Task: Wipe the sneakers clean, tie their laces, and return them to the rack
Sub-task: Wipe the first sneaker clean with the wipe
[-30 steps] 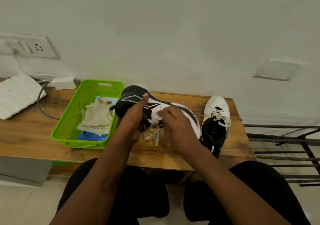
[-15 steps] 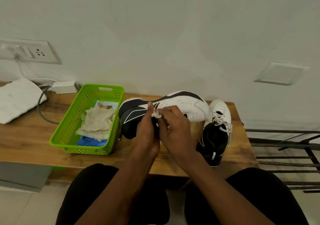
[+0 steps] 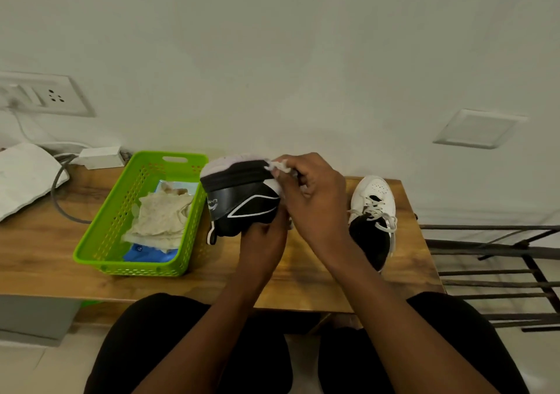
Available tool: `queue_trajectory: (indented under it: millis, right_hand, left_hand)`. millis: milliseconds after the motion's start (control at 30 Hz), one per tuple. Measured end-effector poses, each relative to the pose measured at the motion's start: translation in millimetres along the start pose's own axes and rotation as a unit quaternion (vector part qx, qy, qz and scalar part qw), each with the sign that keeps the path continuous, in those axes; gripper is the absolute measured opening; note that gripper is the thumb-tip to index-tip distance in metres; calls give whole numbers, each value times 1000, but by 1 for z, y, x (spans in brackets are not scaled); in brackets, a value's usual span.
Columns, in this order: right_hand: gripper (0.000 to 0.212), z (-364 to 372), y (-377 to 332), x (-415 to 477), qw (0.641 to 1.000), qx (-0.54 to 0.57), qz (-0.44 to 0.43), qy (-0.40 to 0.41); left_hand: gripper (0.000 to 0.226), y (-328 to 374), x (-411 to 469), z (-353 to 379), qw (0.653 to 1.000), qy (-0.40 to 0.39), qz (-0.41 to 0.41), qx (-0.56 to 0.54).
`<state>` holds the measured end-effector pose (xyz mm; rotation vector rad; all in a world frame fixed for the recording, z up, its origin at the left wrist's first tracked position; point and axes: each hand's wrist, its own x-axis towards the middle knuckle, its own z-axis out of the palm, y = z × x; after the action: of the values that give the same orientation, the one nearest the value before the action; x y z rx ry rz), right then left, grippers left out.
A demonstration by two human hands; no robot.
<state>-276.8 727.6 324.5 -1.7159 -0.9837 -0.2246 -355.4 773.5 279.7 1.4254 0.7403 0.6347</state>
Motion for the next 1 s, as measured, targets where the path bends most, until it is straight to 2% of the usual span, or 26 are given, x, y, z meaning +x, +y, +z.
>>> queue_trajectory:
  millis: [67,133,200,300,367,433,533,667,700,767,867,1000]
  right_hand:
    - [15,-2,-4,6,1000,17,-20,-15]
    - [18,-7,5,5,998,-15,-53,-37]
    - [19,-13,24,1,993,-94,-71,-30]
    - [17,-30,58,4,984,-171,16,43]
    - [17,-36,63,5,979,-183,52,69]
    - [16,-25,44,-2,988,-141,31,48]
    - [16,4,10,-23,994,-104,-35,-31]
    - [23,4,28,-18,977,-172,-105,-61]
    - [24,-2,39,-13,975,-192,-102,-47]
    - [22,-18,59,-1,976,-215,-42,9]
    - [18,-31,72,6,977,-201,39,67]
    - [20,-8,41,-5,990,-142,-4,11]
  left_hand:
    - [46,2,0,-2,1000,-11,9,9]
    - [28,4,0,-4,1000,-1,13,-8]
    - [7,4,0,-6,999,22,5,-50]
    - [16,5,-2,-6,997,15,-7,-79]
    - [19,5,-3,-3,996,6,-21,-91]
    - [23,7,-1,2,992,-5,-37,-123]
    - [37,6,4,3,983,0,-51,-176]
    - [48,10,8,-2,966,9,-102,-239]
    - [51,11,9,-3,962,21,-111,-250]
    - [54,10,13,-4,956,41,-120,-266]
    - [61,9,14,-5,961,21,-120,-247]
    - [60,10,8,-2,978,9,-84,-189]
